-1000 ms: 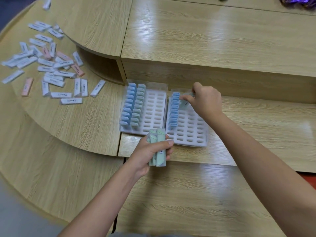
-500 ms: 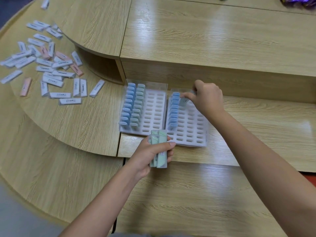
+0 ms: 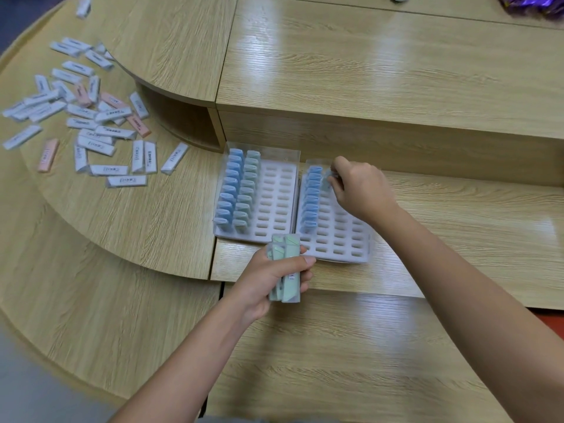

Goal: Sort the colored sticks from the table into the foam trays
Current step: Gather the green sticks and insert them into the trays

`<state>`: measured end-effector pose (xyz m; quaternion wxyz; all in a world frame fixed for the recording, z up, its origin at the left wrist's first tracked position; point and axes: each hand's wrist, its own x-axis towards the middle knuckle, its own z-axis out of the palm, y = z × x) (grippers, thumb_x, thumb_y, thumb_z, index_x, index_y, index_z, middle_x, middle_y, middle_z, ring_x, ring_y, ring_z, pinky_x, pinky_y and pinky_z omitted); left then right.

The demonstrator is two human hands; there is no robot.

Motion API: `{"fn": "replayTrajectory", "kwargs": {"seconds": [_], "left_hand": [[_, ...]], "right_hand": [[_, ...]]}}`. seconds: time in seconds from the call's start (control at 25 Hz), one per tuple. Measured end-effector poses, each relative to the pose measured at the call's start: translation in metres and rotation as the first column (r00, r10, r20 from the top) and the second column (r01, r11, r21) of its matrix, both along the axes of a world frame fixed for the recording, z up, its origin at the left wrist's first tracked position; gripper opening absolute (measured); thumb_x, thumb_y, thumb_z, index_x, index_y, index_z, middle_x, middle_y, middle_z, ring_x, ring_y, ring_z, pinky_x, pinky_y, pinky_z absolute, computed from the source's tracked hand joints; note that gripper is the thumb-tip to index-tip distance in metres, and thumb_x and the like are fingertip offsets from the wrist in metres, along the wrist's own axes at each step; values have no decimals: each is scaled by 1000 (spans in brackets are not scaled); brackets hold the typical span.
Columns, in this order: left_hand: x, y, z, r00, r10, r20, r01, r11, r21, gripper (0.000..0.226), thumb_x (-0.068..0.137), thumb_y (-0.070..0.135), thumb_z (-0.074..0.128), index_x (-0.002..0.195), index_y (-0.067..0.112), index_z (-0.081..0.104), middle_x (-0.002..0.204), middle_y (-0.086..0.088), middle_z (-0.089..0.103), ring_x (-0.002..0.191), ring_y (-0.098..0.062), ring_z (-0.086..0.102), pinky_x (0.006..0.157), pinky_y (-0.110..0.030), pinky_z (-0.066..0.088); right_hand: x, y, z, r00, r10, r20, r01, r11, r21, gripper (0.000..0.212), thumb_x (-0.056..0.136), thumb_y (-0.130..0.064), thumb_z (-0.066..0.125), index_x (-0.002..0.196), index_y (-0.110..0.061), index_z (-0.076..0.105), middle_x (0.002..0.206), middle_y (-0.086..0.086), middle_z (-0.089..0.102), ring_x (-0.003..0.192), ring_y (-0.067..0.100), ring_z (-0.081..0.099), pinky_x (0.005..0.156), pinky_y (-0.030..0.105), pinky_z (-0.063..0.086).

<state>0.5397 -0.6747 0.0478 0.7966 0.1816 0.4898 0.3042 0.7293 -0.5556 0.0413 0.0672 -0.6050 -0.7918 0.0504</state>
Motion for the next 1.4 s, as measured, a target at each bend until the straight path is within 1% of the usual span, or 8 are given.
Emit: {"fn": "replayTrajectory", "kwargs": {"seconds": [0.24, 0.32, 0.48, 0.64, 0.76, 0.92, 1.2, 1.4], "left_hand": [[3, 3, 5, 1000, -3, 21, 2, 1000, 19, 33, 63, 14, 77, 91, 10, 62, 72, -4, 65, 70, -19, 63, 62, -30, 56], [6, 3, 8, 1000, 1, 29, -1, 1000, 19, 32, 62, 15, 77, 90, 10, 63, 72, -4, 65, 69, -18, 64, 61, -30, 56], [7, 4, 8, 998, 46, 45, -46, 999, -15, 29, 62, 17, 77, 88, 11, 66, 74, -5, 66, 67, -16, 64, 59, -29, 56], [10, 3, 10, 995, 53, 86, -52, 999, -17, 28, 64, 15, 77, 89, 11, 66, 77, -6, 66, 69, -17, 65, 60, -31, 56], [13, 3, 12, 995, 13, 95, -15, 1000, 19, 34, 63, 10, 76, 95, 11, 64, 77, -6, 67, 70, -17, 66, 64, -33, 58], [17, 2, 14, 991, -57, 124, 48, 996, 72, 41, 64, -1, 71, 104, 9, 64, 86, -7, 69, 77, -17, 68, 67, -33, 58], [20, 3, 11, 998, -5, 59, 1, 997, 77, 41, 67, 8, 72, 107, 12, 65, 96, -8, 72, 84, -19, 70, 66, -33, 57], [21, 15, 16, 994, 109, 24, -110, 991, 73, 31, 66, 9, 71, 96, 8, 64, 80, -8, 71, 69, -19, 69, 57, -33, 58]], "right_hand": [[3, -11, -24, 993, 100, -68, -77, 956, 282, 16, 86, -12, 59, 73, -5, 53, 46, 3, 48, 33, 20, 41, 38, 17, 13], [7, -14, -32, 993, 113, 42, -121, 928, 353, 12, 74, 0, 70, 80, -3, 60, 46, 1, 47, 35, 18, 40, 38, 19, 15], [5, -26, -41, 987, 52, 155, -101, 938, 331, 52, 61, 4, 76, 112, 3, 62, 43, 1, 46, 32, 18, 38, 40, 16, 11], [0, -41, -6, 961, -114, -253, 126, 991, 32, 37, 90, -19, 59, 126, -14, 54, 64, 2, 60, 51, 18, 52, 42, 24, 35], [-3, -63, 33, 609, -403, -684, 6, 864, -503, 16, 91, -22, 60, 105, -17, 65, 72, 2, 64, 60, 10, 57, 56, 27, 48], [-6, -96, 43, 533, -418, -735, -280, 733, -620, 11, 87, -16, 66, 97, -13, 68, 73, -8, 62, 67, 12, 55, 58, 23, 47], [3, -108, 39, 624, -285, -727, -204, 839, -504, 29, 84, -27, 70, 112, -28, 63, 101, 0, 62, 81, 18, 59, 70, 25, 48], [-2, -125, 28, 463, -496, -735, -126, 784, -608, 34, 72, -22, 81, 98, -18, 59, 83, 2, 63, 70, 15, 58, 68, 31, 50]]}}
